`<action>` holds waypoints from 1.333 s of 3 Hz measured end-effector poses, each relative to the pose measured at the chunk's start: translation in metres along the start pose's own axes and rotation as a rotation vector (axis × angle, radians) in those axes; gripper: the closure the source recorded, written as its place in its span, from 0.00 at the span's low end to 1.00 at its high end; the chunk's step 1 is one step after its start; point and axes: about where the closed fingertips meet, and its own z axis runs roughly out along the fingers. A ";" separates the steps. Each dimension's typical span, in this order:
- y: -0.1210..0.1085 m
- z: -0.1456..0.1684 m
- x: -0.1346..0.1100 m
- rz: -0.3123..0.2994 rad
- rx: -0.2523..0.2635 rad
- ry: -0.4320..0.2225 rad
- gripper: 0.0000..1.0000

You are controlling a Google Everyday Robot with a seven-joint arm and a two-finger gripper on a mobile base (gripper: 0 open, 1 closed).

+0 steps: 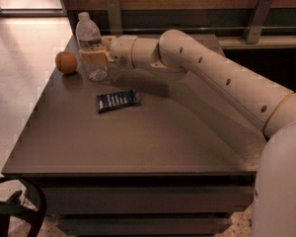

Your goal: Move water bottle near orange

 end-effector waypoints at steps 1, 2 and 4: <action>-0.001 0.000 0.000 0.004 0.001 -0.001 0.87; -0.002 -0.001 -0.002 0.004 0.001 -0.001 0.64; -0.001 0.000 -0.002 0.004 0.001 -0.001 0.19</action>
Offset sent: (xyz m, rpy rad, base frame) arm 0.0011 -0.0009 -0.0010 0.0024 0.0033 -0.0016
